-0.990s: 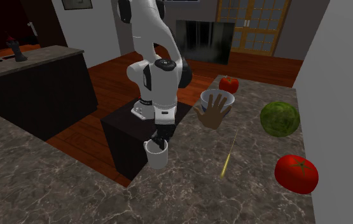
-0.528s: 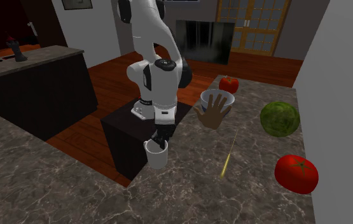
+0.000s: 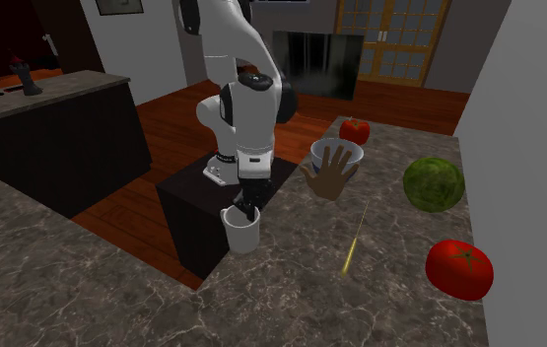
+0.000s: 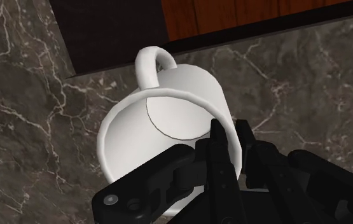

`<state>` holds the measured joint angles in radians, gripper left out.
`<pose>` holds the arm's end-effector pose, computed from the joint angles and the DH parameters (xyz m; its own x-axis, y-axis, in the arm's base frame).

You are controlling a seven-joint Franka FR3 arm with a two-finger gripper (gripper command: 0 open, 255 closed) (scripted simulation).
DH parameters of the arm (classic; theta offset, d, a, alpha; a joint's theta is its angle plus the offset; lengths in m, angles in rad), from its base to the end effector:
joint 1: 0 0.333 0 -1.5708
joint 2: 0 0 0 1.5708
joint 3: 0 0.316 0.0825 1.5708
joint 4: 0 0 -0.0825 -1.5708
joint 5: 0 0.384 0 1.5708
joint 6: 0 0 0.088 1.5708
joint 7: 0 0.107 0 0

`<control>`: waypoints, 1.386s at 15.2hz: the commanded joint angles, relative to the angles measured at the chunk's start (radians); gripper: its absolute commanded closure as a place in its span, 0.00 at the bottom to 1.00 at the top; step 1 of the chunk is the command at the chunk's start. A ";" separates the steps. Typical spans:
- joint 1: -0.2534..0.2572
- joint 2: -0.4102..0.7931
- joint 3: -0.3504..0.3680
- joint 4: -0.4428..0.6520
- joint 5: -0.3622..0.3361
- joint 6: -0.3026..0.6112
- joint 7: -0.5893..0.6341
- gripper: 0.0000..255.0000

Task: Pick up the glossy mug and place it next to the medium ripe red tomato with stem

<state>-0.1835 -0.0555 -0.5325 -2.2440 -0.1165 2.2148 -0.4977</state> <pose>0.3868 -0.3432 0.3894 0.9887 -0.1488 -0.0164 -0.1474 -0.9868 0.0664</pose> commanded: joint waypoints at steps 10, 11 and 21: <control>0.003 -0.072 0.014 0.085 -0.030 -0.151 0.018 1.00; 0.003 -0.077 0.015 0.095 -0.031 -0.165 0.019 1.00; 0.006 -0.111 0.027 0.198 -0.039 -0.300 0.020 1.00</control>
<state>-0.1779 -0.1624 -0.5074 -2.0546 -0.1542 1.9281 -0.4788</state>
